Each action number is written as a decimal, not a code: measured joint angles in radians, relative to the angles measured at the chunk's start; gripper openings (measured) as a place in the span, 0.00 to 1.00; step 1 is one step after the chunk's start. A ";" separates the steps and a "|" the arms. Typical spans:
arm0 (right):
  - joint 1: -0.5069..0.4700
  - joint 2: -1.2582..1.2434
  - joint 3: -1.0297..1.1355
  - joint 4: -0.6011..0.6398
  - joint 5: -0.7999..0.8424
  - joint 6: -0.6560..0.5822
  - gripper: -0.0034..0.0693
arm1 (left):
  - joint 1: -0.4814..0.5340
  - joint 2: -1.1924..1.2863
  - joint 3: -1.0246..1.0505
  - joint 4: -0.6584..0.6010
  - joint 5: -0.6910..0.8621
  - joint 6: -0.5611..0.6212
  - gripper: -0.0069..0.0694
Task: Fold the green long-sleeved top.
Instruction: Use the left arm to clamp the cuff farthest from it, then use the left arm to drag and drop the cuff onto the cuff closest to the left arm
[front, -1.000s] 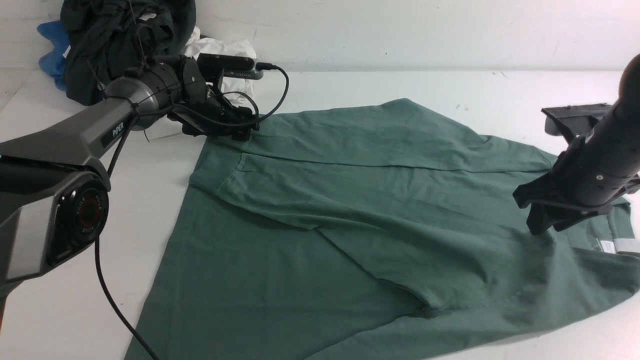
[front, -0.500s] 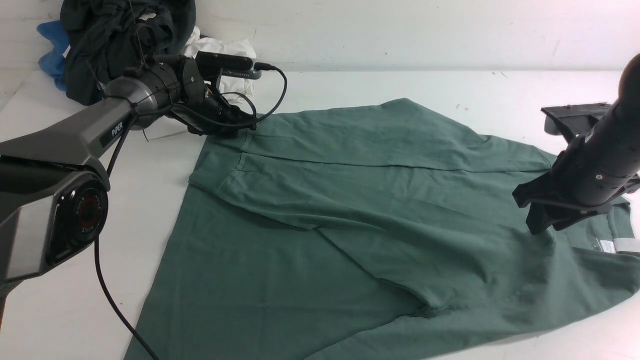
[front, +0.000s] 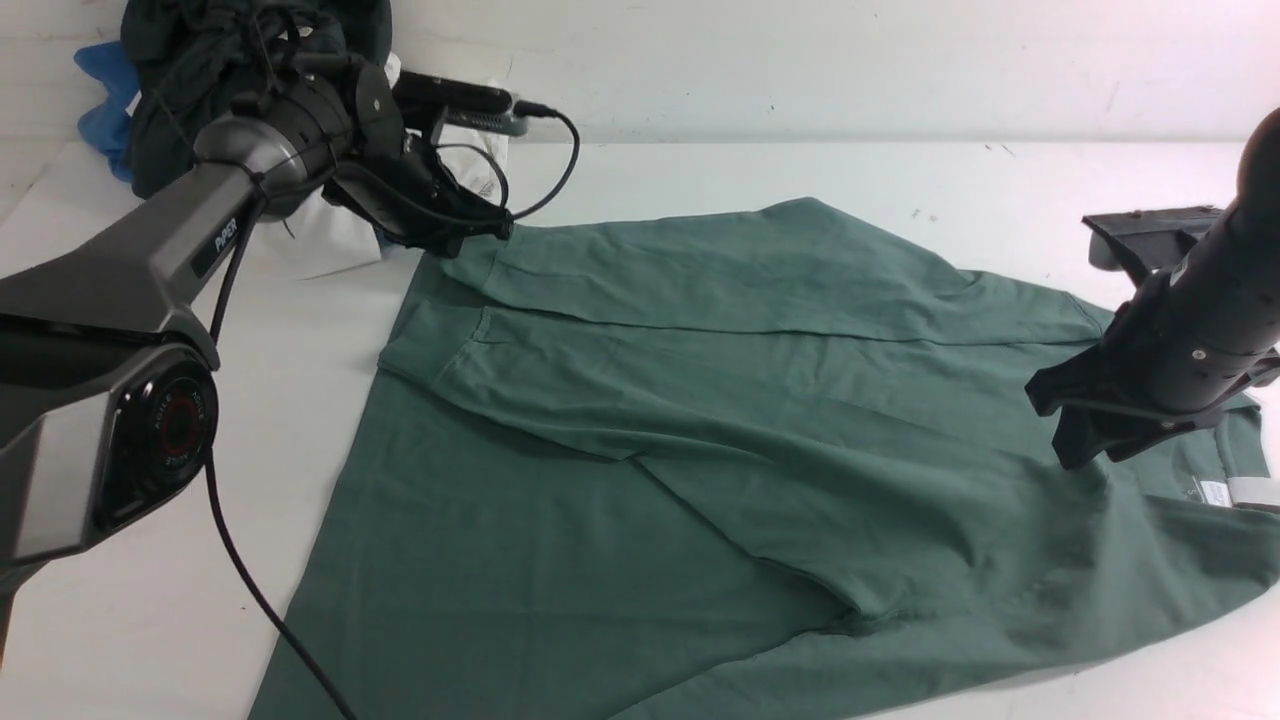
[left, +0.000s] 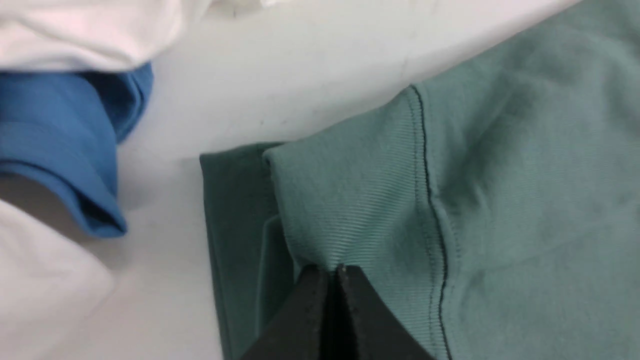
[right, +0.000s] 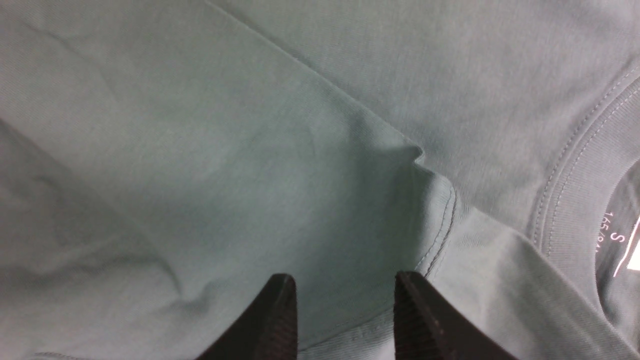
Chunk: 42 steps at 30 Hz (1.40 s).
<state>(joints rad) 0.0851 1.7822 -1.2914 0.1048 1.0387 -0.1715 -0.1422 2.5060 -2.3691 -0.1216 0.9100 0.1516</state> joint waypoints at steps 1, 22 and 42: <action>0.000 0.000 0.000 0.000 0.000 -0.001 0.41 | 0.000 -0.002 -0.030 0.000 0.028 0.000 0.08; 0.000 -0.053 0.000 -0.021 -0.026 -0.014 0.41 | 0.000 -0.553 0.535 -0.088 0.314 0.050 0.08; 0.027 -0.410 0.000 0.117 0.192 -0.056 0.41 | 0.000 -0.630 1.000 0.026 0.101 0.101 0.25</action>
<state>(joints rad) 0.1116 1.3720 -1.2914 0.2221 1.2310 -0.2274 -0.1422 1.8765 -1.3693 -0.0952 1.0111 0.2530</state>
